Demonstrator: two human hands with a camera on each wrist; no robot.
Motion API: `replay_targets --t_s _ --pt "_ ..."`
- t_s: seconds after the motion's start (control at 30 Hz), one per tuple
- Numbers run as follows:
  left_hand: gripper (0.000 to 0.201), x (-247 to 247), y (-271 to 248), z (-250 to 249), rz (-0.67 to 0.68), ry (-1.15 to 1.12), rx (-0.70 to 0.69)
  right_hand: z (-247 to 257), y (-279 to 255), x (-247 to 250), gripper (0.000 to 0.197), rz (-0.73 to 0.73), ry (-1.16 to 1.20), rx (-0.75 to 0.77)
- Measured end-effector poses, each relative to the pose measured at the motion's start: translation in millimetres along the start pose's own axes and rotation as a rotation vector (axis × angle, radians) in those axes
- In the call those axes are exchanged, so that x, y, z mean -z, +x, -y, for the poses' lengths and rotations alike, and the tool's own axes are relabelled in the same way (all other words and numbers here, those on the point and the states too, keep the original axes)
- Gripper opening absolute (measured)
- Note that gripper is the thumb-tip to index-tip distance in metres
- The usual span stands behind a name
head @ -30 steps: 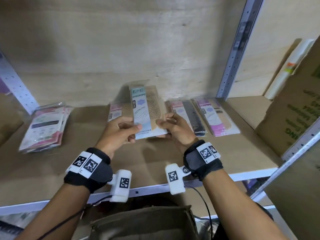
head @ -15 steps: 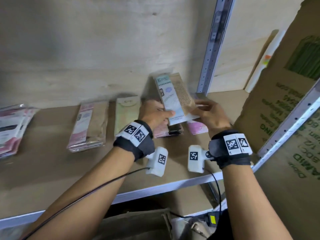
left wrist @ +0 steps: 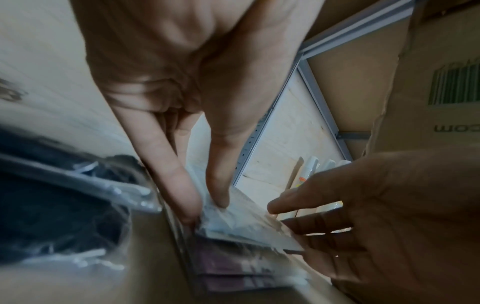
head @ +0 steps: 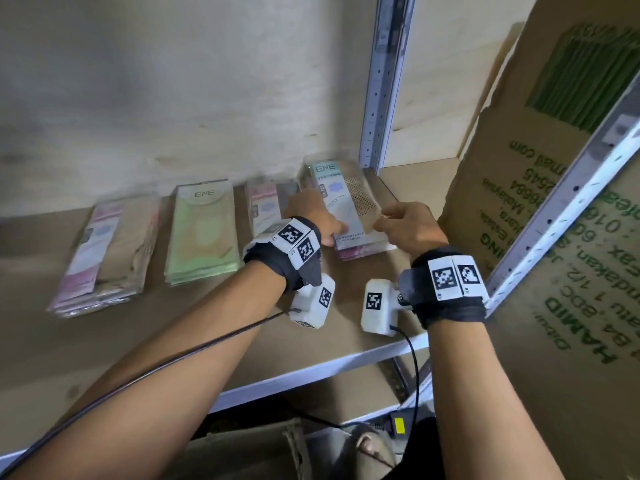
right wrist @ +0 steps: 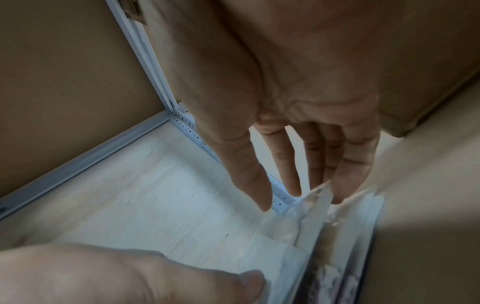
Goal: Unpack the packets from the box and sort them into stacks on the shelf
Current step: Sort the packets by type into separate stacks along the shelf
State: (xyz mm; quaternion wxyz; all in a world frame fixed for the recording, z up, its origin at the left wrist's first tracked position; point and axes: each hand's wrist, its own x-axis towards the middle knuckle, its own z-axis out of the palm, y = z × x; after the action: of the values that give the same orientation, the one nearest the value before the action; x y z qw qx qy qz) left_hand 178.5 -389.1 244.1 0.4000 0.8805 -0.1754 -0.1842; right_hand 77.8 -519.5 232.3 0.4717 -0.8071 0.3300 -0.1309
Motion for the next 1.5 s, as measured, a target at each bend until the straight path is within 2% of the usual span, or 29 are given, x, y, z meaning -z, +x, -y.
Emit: replay_targets --t_s 0.23,0.33,0.43,0.6,0.73,0.9,1.03,1.1,1.2,1.3,1.37,1.5 --pt "0.054 -4.5 -2.3 -8.7 -0.029 0.141 0.028 2.7 -6.0 0.5 0.055 0.026 -0.043 -0.037" --pt "0.055 -6.3 -4.0 -9.9 -0.094 0.194 -0.013 3.7 -8.5 0.7 0.056 0.033 -0.045 -0.048" --pt "0.056 -9.4 -6.0 -12.8 -0.033 0.128 0.051 3.9 -9.6 1.0 0.058 0.034 -0.047 -0.055" --pt "0.052 -9.4 -8.1 -14.6 -0.026 0.112 0.055 2.8 -8.9 0.7 0.061 0.038 -0.039 -0.055" --pt "0.047 -10.2 -7.5 -14.9 -0.028 0.169 0.058 1.7 -7.7 0.3 0.061 0.035 -0.024 -0.054" --pt "0.053 -1.2 -9.9 -14.3 -0.065 0.243 0.019 2.0 -8.0 -0.3 0.059 0.025 -0.020 -0.053" --pt "0.028 30.4 -20.7 -5.3 -0.130 0.240 -0.060 8.6 -11.7 0.1 0.046 -0.110 -0.025 0.009" --pt "0.025 51.4 -29.9 4.6 -0.173 0.182 -0.091 14.1 -16.1 -2.9 0.035 -0.157 -0.005 0.058" --pt "0.021 91.1 -50.5 22.9 -0.196 0.004 -0.142 27.9 -27.9 -16.4 0.023 -0.151 0.013 0.172" --pt "0.015 132.8 -77.8 46.6 -0.229 -0.190 -0.161 44.4 -43.2 -32.7 0.012 -0.092 0.071 0.277" --pt "0.010 159.9 -98.7 68.7 -0.286 -0.276 -0.163 54.9 -55.7 -46.5 0.009 -0.001 0.140 0.327" --pt "0.006 212.1 -131.4 126.1 -0.415 -0.325 -0.135 81.1 -87.0 -87.5 0.009 0.207 0.299 0.356"
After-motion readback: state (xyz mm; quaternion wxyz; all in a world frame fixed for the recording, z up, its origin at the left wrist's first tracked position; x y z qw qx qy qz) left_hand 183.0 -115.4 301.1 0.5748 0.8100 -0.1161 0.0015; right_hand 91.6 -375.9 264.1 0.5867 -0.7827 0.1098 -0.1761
